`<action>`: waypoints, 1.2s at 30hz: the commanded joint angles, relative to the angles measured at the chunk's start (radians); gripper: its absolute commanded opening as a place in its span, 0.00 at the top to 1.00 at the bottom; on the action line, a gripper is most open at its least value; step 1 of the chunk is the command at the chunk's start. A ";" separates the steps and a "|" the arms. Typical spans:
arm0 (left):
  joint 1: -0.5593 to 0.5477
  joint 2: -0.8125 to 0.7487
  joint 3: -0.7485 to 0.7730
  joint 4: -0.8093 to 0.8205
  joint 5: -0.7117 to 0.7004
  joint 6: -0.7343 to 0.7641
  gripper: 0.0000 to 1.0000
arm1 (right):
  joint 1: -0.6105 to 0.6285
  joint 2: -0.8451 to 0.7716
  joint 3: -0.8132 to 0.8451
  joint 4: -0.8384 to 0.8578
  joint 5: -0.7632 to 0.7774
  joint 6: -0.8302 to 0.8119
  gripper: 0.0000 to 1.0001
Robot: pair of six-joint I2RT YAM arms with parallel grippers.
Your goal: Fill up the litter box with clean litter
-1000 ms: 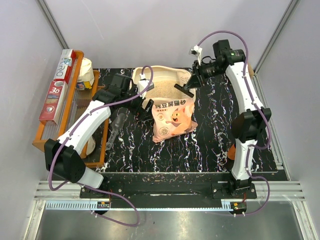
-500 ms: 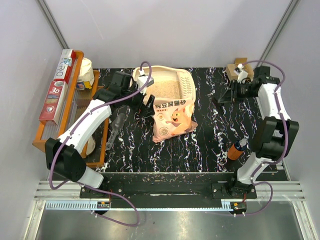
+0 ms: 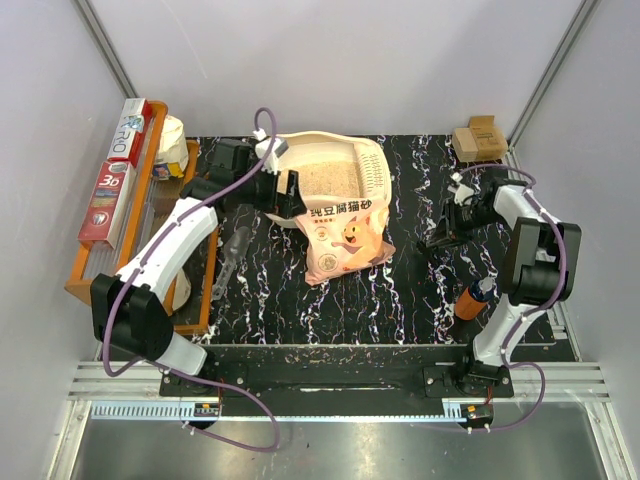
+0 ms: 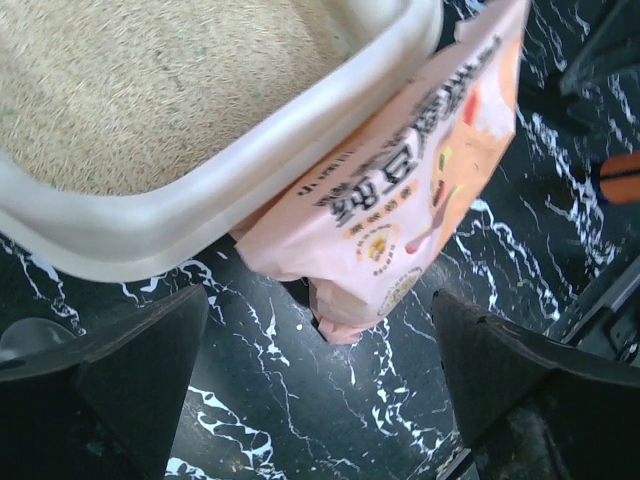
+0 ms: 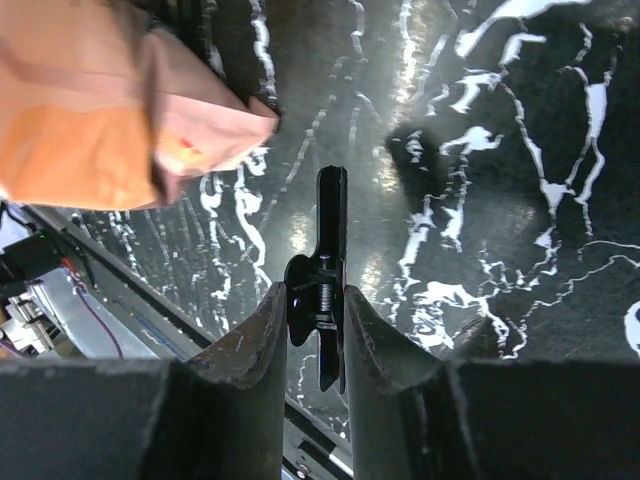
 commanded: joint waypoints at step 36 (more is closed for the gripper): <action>0.125 0.103 -0.274 0.536 0.352 -0.539 0.07 | 0.256 -0.007 0.405 0.047 -0.059 -0.181 0.28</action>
